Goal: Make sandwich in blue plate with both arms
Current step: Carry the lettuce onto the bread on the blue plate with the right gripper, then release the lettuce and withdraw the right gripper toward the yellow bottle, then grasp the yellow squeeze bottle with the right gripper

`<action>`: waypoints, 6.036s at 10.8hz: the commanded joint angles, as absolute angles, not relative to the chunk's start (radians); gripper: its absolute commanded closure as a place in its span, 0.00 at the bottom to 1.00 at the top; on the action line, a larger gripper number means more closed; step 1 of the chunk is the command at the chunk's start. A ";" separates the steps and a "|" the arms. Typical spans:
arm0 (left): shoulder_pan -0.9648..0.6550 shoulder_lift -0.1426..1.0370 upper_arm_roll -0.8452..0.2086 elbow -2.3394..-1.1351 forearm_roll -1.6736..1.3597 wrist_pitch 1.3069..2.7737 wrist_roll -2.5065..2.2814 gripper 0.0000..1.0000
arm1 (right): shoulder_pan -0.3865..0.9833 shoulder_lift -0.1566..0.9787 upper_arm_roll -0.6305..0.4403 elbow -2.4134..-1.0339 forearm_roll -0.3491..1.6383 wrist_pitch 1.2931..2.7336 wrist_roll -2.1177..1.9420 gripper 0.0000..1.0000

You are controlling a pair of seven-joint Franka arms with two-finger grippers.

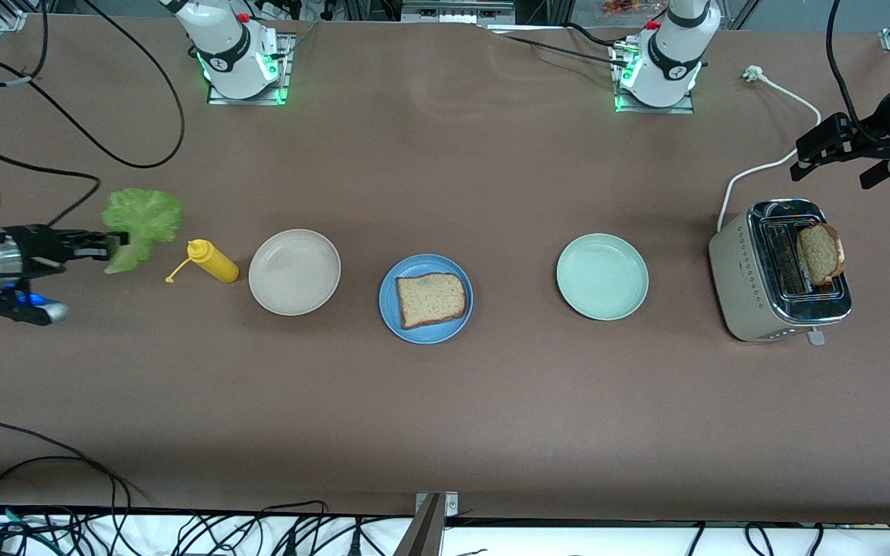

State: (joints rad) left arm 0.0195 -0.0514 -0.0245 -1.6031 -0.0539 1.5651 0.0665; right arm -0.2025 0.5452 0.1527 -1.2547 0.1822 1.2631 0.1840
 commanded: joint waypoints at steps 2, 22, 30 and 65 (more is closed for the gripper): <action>0.025 -0.008 -0.026 -1.545 -0.038 1.562 0.089 0.00 | -0.082 0.577 0.190 -1.252 0.281 1.420 0.518 1.00; 0.026 -0.017 -0.028 -1.555 -0.034 1.562 0.091 0.00 | 0.377 0.827 0.157 -1.341 0.370 2.175 1.170 0.00; 0.047 -0.051 -0.028 -1.624 0.005 1.559 0.091 0.00 | 0.368 0.592 0.032 -1.341 -0.180 1.737 0.768 0.00; -0.051 -0.052 0.155 -1.753 0.005 1.710 0.215 0.00 | -0.245 0.758 -0.150 -1.747 1.008 1.496 -2.404 0.00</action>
State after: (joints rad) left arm -0.0390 -0.0411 0.1468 -1.7539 -0.0128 1.7077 0.2014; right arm -0.2453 0.7632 -0.1629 -1.7131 0.9683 1.5051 -2.3428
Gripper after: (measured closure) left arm 0.000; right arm 0.000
